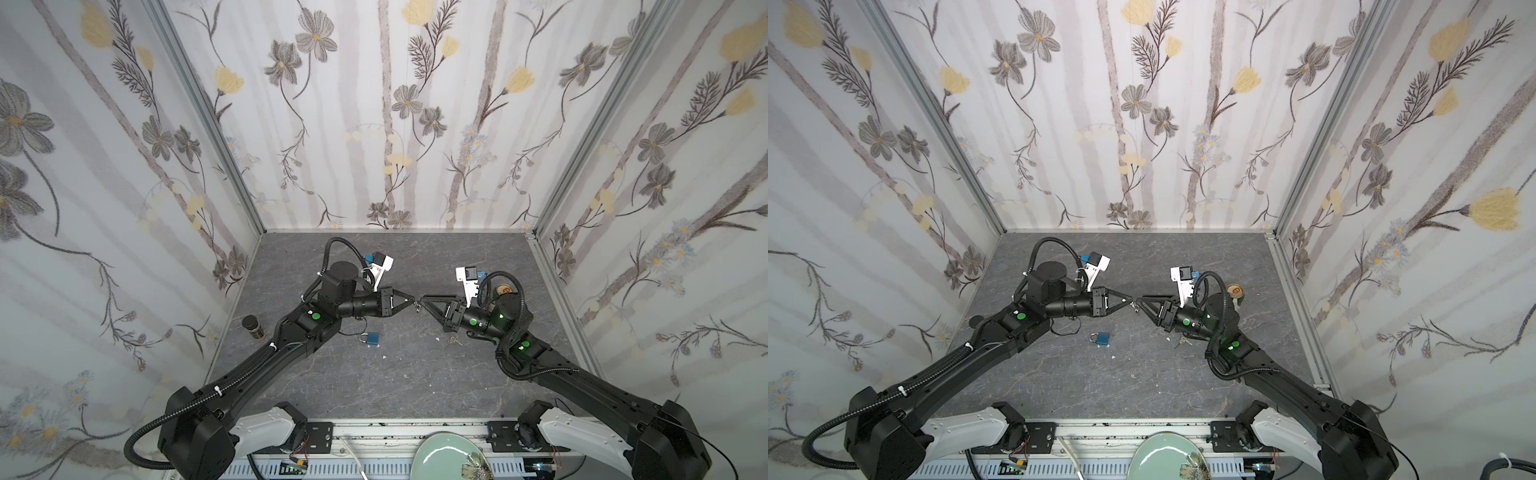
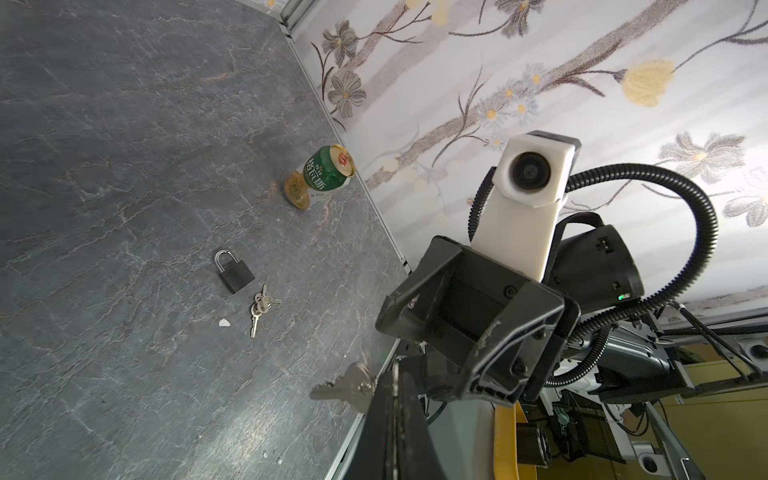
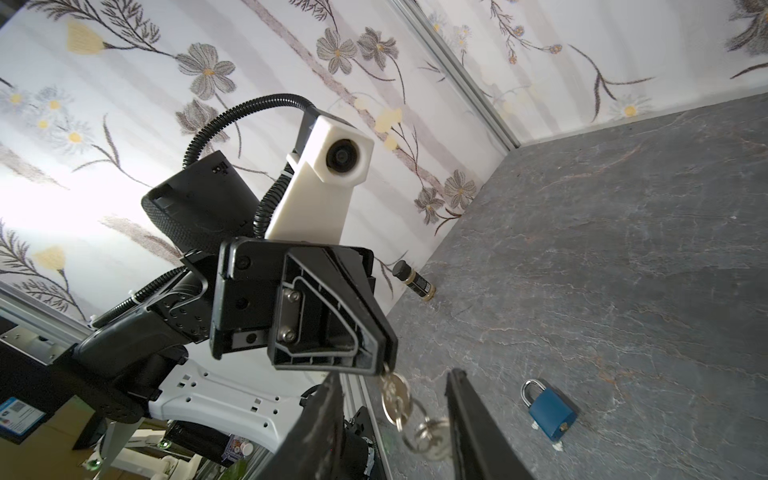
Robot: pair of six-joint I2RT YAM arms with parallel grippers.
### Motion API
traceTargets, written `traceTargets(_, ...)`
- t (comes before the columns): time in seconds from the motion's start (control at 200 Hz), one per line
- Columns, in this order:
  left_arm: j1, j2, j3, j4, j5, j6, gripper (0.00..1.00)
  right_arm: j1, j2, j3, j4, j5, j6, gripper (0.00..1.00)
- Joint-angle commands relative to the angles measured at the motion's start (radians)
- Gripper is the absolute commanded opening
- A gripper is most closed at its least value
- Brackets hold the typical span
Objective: Unlock with the key
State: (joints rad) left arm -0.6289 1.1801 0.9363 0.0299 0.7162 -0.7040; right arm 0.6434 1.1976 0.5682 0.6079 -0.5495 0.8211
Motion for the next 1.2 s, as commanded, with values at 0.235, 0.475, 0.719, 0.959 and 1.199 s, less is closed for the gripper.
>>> traceTargets(0.235, 0.0, -0.002, -0.008, 0.086, 0.026, -0.028, 0.0, 0.014, 0.037, 0.011, 0.107, -0.116, 0.024, 0.26)
traceTargets(0.475, 0.0, -0.004, -0.012, 0.094, 0.031, -0.029, 0.0, 0.016, 0.063, 0.018, 0.127, -0.142, 0.032, 0.09)
traceTargets(0.719, 0.001, -0.013, -0.021, 0.095, -0.001, -0.039, 0.42, 0.015, 0.064, 0.013, 0.131, -0.135, 0.02, 0.0)
traceTargets(0.959, 0.062, -0.098, -0.081, 0.047, -0.142, -0.088, 0.66, 0.012, 0.005, -0.017, 0.061, -0.033, -0.02, 0.0)
traceTargets(1.199, 0.104, -0.167, -0.099, -0.225, -0.336, -0.092, 0.69, 0.001, -0.049, -0.035, -0.053, 0.09, -0.068, 0.0)
